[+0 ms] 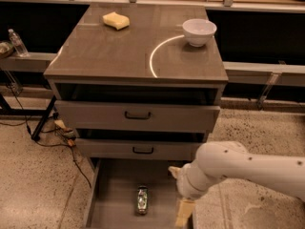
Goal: Pick green can from bottom drawer and place on counter
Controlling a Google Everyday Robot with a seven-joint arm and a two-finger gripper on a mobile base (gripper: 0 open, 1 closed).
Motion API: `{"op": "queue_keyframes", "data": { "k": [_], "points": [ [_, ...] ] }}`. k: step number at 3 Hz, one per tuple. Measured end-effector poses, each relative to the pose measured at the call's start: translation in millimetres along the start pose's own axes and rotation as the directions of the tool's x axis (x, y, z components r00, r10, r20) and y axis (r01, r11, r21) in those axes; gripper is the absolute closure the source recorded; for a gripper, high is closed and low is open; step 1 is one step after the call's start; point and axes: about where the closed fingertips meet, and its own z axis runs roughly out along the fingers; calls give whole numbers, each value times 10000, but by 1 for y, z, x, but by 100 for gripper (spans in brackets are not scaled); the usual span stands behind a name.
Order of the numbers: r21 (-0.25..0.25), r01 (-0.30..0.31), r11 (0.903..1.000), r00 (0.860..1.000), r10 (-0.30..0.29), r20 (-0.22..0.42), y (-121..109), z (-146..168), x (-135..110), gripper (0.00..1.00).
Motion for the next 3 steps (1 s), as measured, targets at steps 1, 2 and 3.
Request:
{"op": "queue_keyframes", "data": {
  "k": [1,2,3],
  "points": [
    [264,96,9996,9966,-117,819,-26,79,-14,0],
    [-101,-69,9999,9870,84,1603,-33,150,-31,0],
    [-188,-98,9998,9870,127,1603,-30,152,-29,0]
  ]
}}
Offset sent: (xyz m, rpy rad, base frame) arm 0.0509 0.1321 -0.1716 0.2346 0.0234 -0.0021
